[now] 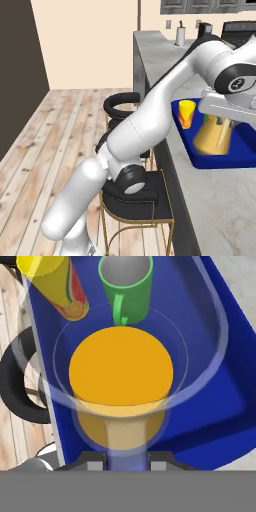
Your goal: There is a tray on the dining counter. Grab the cup, mug, and pitcher and place them on the tray. The pitcher may be placed next to the tray if it cannot fit the tray.
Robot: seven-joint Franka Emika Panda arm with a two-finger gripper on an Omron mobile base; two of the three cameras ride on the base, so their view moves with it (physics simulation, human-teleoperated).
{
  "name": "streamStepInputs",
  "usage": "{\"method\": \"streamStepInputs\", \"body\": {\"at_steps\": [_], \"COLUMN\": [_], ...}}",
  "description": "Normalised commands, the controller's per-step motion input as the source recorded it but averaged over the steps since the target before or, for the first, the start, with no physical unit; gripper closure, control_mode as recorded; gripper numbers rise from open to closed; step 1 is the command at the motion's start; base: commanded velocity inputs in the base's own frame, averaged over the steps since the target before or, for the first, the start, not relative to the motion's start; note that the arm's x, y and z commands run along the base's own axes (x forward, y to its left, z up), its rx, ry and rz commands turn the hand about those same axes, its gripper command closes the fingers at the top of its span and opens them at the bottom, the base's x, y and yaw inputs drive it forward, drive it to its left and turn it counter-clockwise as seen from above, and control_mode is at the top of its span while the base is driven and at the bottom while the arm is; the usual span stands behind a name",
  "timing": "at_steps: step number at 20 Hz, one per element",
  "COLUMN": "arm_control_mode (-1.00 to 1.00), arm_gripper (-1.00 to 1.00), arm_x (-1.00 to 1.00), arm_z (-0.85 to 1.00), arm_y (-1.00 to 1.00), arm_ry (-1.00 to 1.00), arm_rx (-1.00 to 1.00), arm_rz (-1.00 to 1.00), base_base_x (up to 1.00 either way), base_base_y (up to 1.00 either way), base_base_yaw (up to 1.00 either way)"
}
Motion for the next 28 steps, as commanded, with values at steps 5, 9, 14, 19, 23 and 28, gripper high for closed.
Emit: {"method": "streamStepInputs", "body": {"at_steps": [5,9,14,19,23,28], "arm_control_mode": [-1.0,-1.0,-1.0,-1.0,-1.0,-1.0], "arm_gripper": [1.0,1.0,1.0,1.0,1.0,-1.0], "arm_x": [0.0,0.0,0.0,0.0,0.0,0.0], "arm_z": [-0.23,-0.26,-0.27,-0.01,0.0,0.0], "arm_y": [0.17,0.18,0.14,0.04,0.0,0.0], "arm_ry": [-0.03,-0.09,-0.14,-0.01,0.0,0.0], "arm_rx": [-0.07,-0.08,-0.12,-0.02,0.0,0.0], "arm_rz": [0.0,0.0,0.0,0.0,0.0,0.0], "base_base_x": [0.0,0.0,0.0,0.0,0.0,0.0], "base_base_y": [0.0,0.0,0.0,0.0,0.0,0.0], "base_base_yaw": [0.0,0.0,0.0,0.0,0.0,0.0]}}
